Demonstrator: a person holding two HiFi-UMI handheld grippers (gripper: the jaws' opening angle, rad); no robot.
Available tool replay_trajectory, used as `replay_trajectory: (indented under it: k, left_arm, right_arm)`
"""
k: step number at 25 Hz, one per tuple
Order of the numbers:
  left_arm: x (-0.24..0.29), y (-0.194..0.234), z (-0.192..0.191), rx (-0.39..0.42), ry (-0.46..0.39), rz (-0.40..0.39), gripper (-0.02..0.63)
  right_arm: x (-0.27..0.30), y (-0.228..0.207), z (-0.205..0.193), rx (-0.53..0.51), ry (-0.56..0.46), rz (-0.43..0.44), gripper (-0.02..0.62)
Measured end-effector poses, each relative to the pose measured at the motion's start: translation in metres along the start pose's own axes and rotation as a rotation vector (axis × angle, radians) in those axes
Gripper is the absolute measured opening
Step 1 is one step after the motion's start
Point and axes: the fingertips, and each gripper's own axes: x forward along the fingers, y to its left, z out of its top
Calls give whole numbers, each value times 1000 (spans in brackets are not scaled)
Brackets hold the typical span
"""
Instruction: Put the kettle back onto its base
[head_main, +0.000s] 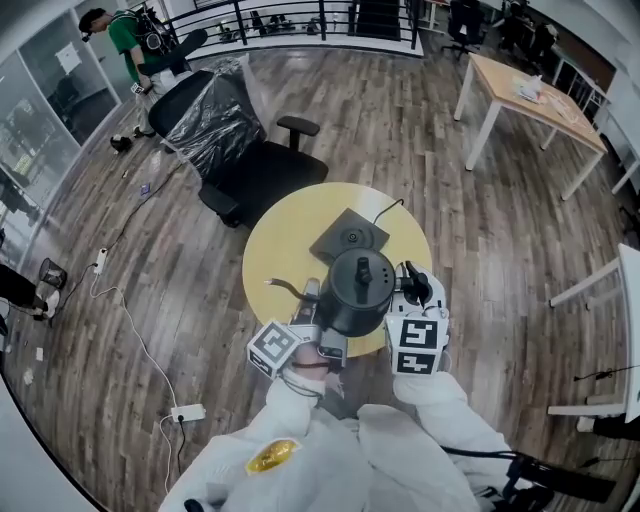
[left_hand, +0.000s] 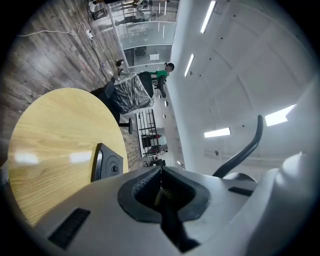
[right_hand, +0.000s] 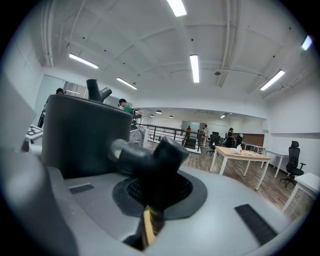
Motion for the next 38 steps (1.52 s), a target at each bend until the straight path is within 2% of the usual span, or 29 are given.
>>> replay_trajectory:
  k: [10, 16, 28, 33, 38]
  left_arm:
    - [79, 2, 66, 31, 16, -35, -6]
    - [104, 13, 82, 24, 29, -30, -6]
    - [152, 31, 76, 26, 61, 3, -5]
    - [171, 40, 74, -29, 52, 5, -5]
    - [185, 51, 71, -32, 57, 20, -5]
  right_arm:
    - [89, 13, 34, 12, -30, -8, 31]
    - [119, 16, 36, 18, -16, -19, 31]
    - [163, -12, 21, 51, 26, -49, 32]
    - [180, -24, 15, 77, 14, -56, 35]
    - [199, -29, 8, 70, 10, -53, 35]
